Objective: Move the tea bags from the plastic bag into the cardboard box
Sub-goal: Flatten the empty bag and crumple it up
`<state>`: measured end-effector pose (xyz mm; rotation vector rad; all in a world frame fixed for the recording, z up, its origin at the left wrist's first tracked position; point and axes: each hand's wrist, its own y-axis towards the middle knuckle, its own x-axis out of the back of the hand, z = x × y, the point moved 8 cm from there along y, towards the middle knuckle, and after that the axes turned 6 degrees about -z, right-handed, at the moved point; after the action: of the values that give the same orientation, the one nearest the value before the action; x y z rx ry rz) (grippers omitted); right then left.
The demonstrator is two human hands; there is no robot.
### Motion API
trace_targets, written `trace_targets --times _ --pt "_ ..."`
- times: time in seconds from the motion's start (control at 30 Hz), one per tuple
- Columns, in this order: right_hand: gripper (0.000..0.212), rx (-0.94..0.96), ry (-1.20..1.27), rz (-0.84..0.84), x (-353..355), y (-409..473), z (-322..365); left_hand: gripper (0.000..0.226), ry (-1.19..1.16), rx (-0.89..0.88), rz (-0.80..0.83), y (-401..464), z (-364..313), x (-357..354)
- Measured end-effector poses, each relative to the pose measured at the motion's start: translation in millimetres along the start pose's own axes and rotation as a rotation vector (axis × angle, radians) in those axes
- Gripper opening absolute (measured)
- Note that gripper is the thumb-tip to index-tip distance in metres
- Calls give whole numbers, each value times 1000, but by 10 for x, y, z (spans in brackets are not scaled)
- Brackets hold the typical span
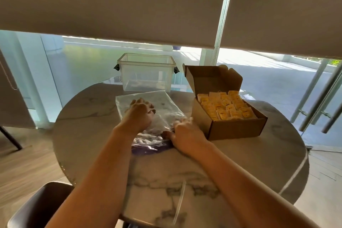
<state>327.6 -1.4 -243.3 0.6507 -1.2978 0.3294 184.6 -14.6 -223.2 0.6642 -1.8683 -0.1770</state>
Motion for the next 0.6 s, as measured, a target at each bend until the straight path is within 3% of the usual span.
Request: trace_targets --times 0.13,0.3,0.43,0.53,0.6 --pt "46 33 -20 65 1 -35 -16 54 97 228 291 3 410 -277" --pt "35 -20 67 -21 246 80 -74 66 158 605 247 -163 788 -39" --pt "41 -162 77 13 154 257 -193 48 165 636 216 -174 889 123" --pt "44 -299 256 65 57 383 -288 25 -129 585 130 -137 914 204" --pt "46 -357 399 91 -4 435 -343 28 -359 612 63 -170 920 230"
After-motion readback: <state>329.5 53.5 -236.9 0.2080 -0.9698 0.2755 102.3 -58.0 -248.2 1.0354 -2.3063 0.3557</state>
